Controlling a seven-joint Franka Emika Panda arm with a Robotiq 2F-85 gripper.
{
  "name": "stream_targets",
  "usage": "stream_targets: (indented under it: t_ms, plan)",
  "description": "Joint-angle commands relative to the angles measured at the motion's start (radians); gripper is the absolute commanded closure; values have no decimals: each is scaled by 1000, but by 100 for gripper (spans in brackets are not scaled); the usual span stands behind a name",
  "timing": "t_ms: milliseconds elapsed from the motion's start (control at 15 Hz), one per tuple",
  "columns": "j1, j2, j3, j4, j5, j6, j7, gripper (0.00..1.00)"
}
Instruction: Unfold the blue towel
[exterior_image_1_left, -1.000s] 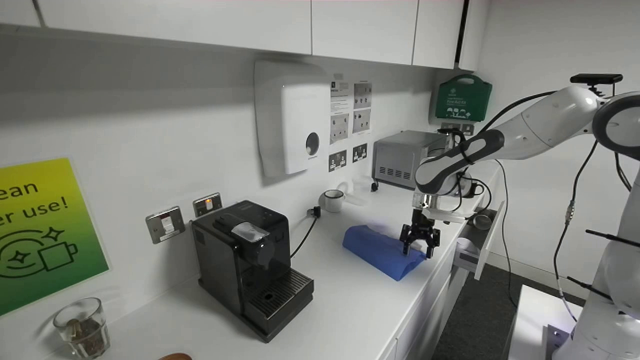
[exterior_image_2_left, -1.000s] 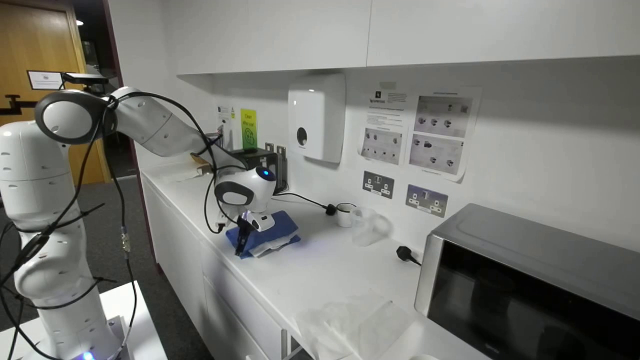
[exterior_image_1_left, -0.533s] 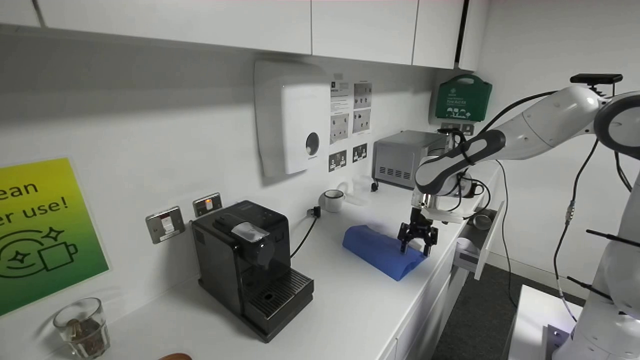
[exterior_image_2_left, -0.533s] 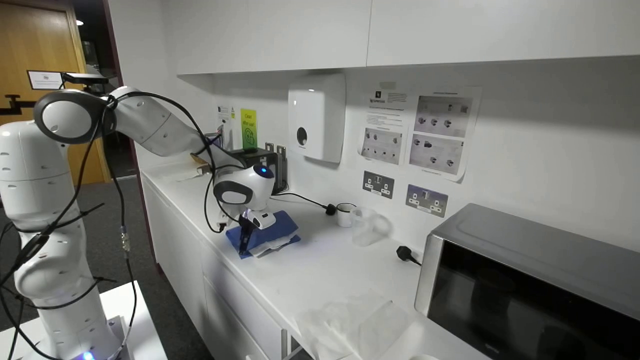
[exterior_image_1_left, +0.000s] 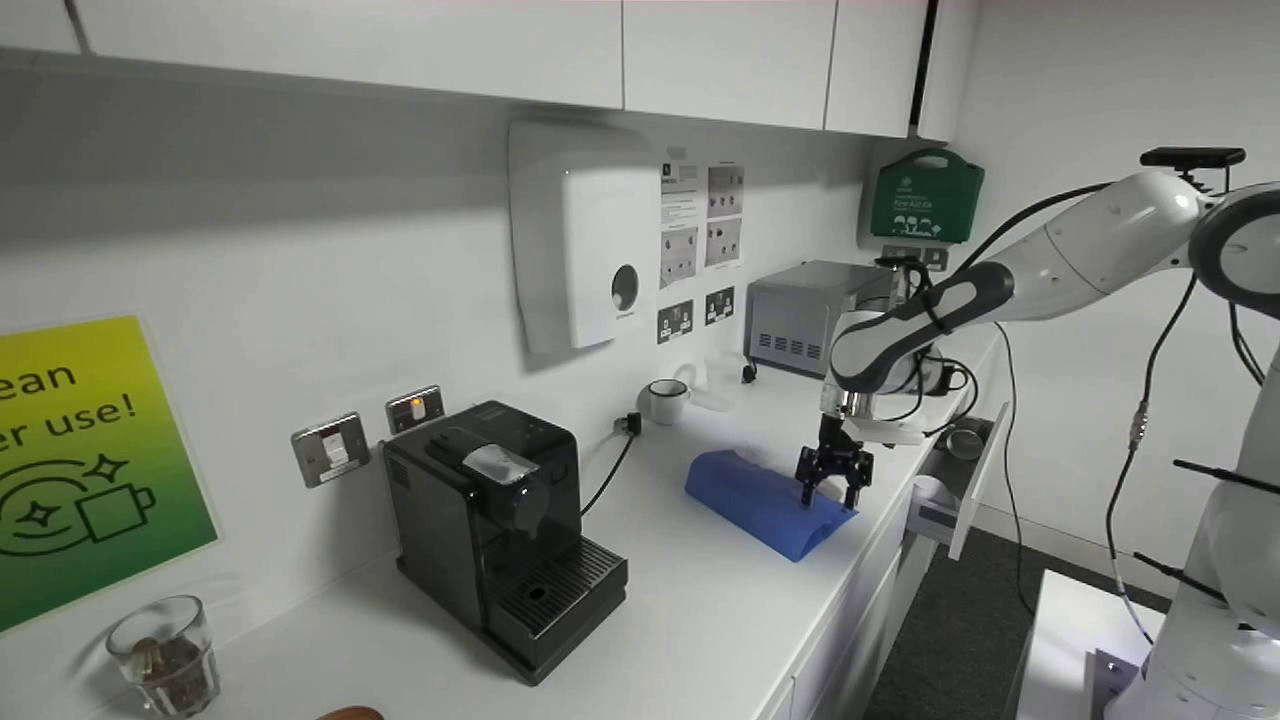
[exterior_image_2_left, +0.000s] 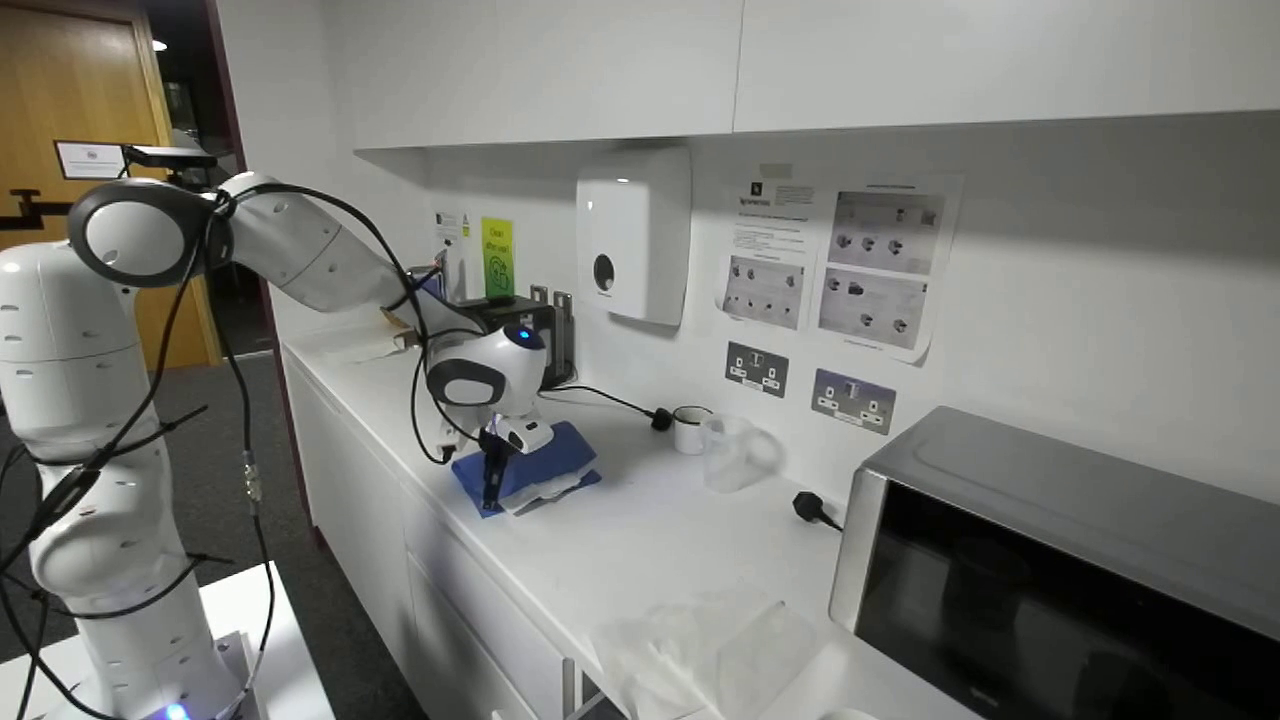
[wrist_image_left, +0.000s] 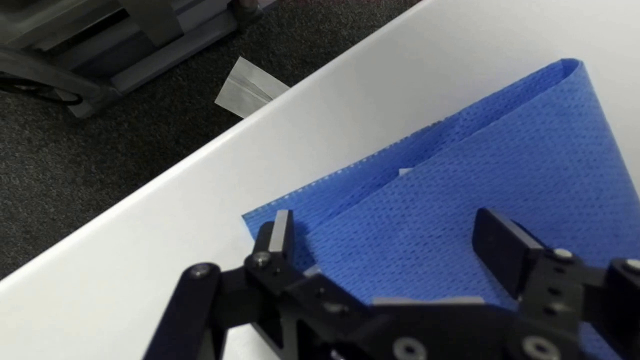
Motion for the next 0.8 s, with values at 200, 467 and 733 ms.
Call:
stream_targets:
  t_ms: [200,467,733]
  plan:
    - [0,-27,5,-13,-45,9,20,56]
    - [1,-28,5,-11,-60,6,27,75]
    - [2,-27,6,-9,-73,3,35,96]
